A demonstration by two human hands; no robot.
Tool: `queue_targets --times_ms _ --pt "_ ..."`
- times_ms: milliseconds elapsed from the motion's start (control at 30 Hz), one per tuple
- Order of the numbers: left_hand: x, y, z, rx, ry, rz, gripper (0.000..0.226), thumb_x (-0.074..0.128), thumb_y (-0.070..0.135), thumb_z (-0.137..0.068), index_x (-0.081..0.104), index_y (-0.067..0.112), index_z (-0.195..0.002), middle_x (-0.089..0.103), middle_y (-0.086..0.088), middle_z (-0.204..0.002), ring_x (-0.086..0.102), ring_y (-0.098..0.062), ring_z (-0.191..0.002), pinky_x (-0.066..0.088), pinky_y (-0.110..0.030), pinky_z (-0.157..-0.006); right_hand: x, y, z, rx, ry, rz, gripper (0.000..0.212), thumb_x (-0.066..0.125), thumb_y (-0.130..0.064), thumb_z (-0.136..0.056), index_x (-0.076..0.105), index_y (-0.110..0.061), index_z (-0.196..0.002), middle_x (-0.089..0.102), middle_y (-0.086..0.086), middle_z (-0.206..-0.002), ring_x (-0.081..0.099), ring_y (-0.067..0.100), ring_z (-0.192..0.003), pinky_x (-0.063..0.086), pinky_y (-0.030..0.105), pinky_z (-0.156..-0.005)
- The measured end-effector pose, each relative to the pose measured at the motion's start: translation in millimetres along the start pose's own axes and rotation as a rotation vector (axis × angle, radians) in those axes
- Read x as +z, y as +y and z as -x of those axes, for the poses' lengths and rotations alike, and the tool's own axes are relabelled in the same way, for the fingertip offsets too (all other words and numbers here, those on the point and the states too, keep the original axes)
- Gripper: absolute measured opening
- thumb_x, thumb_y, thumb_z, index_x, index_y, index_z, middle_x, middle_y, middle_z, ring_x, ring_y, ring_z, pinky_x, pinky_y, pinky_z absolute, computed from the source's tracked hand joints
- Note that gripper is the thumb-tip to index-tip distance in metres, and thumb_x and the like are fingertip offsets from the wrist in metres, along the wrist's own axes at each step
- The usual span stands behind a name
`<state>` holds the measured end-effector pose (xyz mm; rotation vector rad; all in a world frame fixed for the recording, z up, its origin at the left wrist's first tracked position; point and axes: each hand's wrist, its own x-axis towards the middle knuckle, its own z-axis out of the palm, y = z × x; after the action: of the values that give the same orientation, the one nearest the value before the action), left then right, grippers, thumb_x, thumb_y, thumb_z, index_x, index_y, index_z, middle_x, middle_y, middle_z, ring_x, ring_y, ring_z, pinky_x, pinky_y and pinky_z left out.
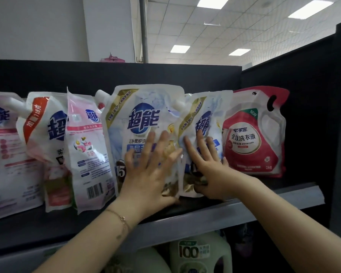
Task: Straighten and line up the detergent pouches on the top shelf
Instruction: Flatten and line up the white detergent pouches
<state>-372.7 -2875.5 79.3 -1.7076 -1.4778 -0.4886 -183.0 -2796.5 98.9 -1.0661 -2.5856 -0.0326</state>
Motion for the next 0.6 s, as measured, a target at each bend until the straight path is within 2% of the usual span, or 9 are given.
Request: queue_targets --times_ms 67,133,200,300,367,500,600 --pt "-2 -14 2 -0.023 -0.091 -0.037 0.131 0.057 0.088 -0.05 -0.003 0.031 -0.151 -0.019 -0.009 -0.158 -0.018 -0.031 -0.145 0.001 -0.06 -0.11 -3 7 -3 0.013 -0.021 -0.029 0.122 0.067 -0.025 -0.084 -0.046 -0.06 -0.117 -0.056 -0.026 -0.13 -0.043 0.017 -0.133 0.003 0.069 -0.109" --pt "-1 -24 1 -0.049 -0.182 -0.001 0.136 0.056 0.089 -0.052 -0.034 0.037 -0.14 -0.044 -0.002 -0.147 -0.038 -0.023 -0.137 -0.011 -0.057 -0.11 -6 16 -7 0.045 -0.037 -0.055 0.127 0.071 -0.032 -0.081 -0.048 -0.059 -0.114 -0.055 -0.032 -0.126 -0.042 0.014 -0.132 0.005 0.069 -0.11" --pt "0 -26 -3 -0.076 -0.229 -0.01 0.14 0.057 0.088 -0.05 -0.047 0.038 -0.129 -0.054 0.0 -0.138 -0.046 -0.021 -0.131 -0.017 -0.057 -0.107 -8 24 -12 0.062 -0.068 -0.067 0.131 0.075 -0.037 -0.078 -0.049 -0.058 -0.114 -0.055 -0.033 -0.126 -0.041 0.016 -0.133 0.007 0.07 -0.109" --pt "4 -21 -12 -0.11 -0.266 -0.015 0.143 0.055 0.09 -0.046 -0.053 0.037 -0.123 -0.058 -0.001 -0.134 -0.05 -0.024 -0.127 -0.021 -0.058 -0.101 -7 28 -21 0.082 -0.106 -0.082 0.145 0.082 -0.057 -0.059 -0.051 -0.053 -0.115 -0.057 -0.029 -0.126 -0.043 0.019 -0.132 0.004 0.068 -0.111" --pt "8 -19 -18 -0.129 -0.287 -0.049 0.144 0.052 0.093 -0.045 -0.053 0.035 -0.124 -0.059 -0.002 -0.133 -0.053 -0.03 -0.123 -0.023 -0.061 -0.099 -3 26 -27 0.107 -0.109 -0.053 0.152 0.081 -0.068 -0.045 -0.055 -0.05 -0.112 -0.061 -0.025 -0.123 -0.044 0.022 -0.131 0.003 0.071 -0.109" --pt "14 -14 -27 -0.153 -0.299 -0.087 0.146 0.049 0.096 -0.041 -0.049 0.032 -0.129 -0.057 -0.005 -0.135 -0.052 -0.039 -0.121 -0.019 -0.071 -0.098 3 19 -38 0.186 -0.066 0.054 0.156 0.077 -0.075 -0.043 -0.055 -0.041 -0.119 -0.061 -0.017 -0.127 -0.04 0.03 -0.134 0.0 0.076 -0.103" --pt "16 -6 -33 -0.17 -0.33 -0.1 0.146 0.052 0.093 -0.045 -0.048 0.031 -0.13 -0.058 -0.006 -0.134 -0.053 -0.042 -0.12 -0.019 -0.073 -0.095 7 15 -47 0.256 -0.009 0.109 0.159 0.077 -0.076 -0.041 -0.053 -0.037 -0.123 -0.058 -0.012 -0.133 -0.039 0.036 -0.134 -0.002 0.078 -0.1"
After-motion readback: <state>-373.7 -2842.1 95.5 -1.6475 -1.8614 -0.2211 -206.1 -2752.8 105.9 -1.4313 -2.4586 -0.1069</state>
